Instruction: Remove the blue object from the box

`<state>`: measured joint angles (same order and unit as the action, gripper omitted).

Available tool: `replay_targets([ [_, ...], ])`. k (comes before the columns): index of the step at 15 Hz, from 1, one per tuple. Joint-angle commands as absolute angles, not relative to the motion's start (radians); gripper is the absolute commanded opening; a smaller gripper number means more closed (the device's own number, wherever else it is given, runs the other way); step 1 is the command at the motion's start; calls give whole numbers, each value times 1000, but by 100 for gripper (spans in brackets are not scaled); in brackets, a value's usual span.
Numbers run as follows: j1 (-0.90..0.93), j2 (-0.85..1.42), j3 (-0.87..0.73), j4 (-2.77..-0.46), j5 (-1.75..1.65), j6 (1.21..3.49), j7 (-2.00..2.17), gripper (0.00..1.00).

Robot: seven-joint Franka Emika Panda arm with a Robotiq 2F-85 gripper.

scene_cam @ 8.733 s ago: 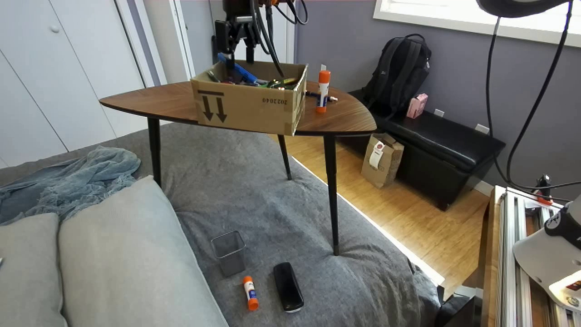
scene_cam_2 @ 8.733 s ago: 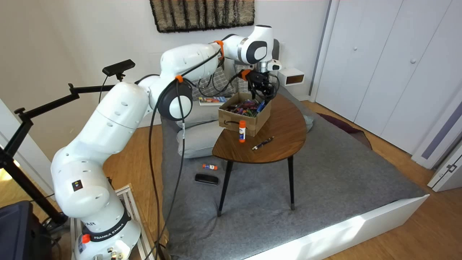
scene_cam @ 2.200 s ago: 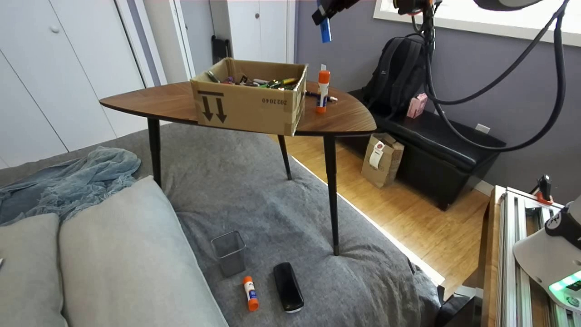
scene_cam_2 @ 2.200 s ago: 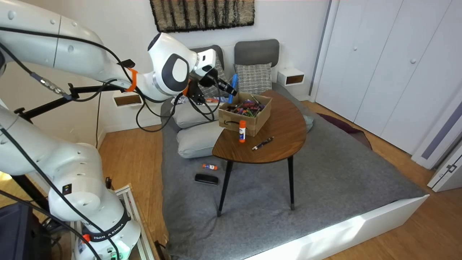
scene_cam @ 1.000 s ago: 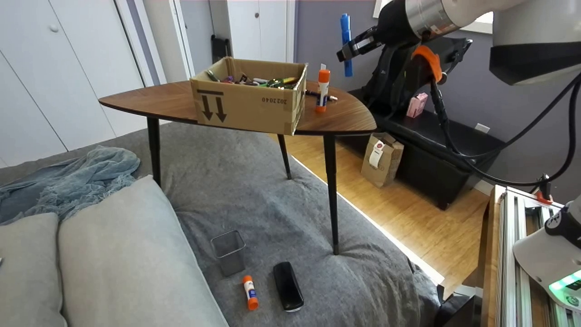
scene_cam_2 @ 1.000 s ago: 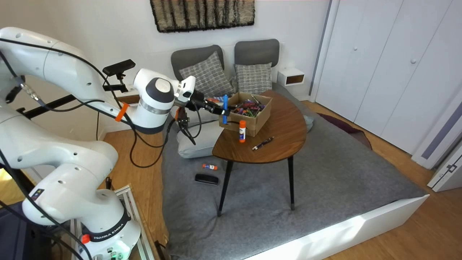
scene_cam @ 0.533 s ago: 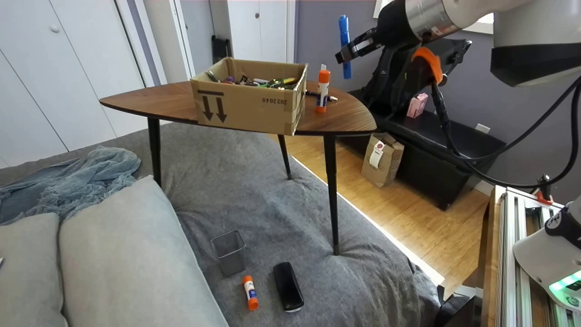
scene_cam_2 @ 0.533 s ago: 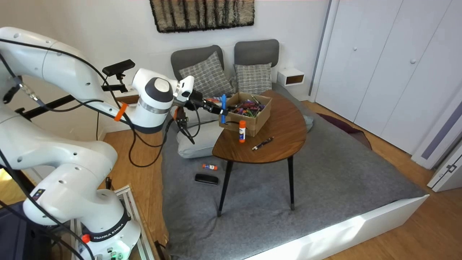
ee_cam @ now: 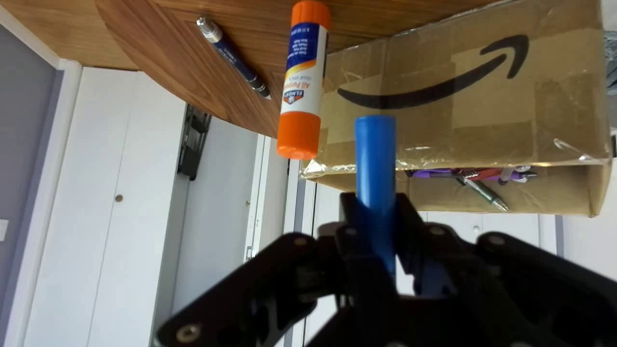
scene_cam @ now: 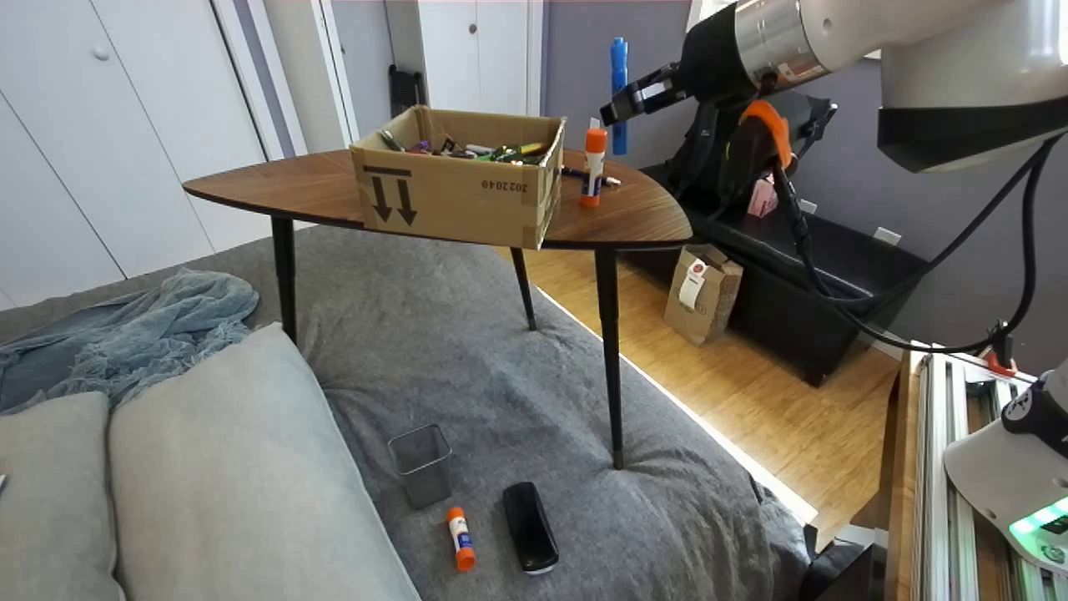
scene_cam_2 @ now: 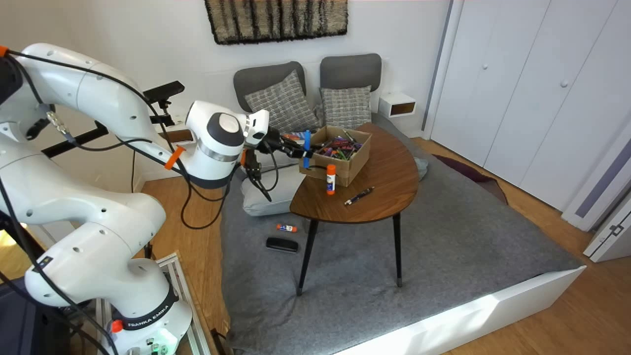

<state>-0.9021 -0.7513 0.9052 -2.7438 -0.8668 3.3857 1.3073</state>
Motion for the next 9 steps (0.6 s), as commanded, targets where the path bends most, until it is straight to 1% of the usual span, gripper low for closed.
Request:
replay_targets([
  [1,-1072,-861,1059,-2743,-797,3511,1388,5],
  [6,-1254,-983,1250,-2742,-646,3646,1415,5],
  [9,-1311,-1046,1344,-2742,-558,3682,1437,5],
])
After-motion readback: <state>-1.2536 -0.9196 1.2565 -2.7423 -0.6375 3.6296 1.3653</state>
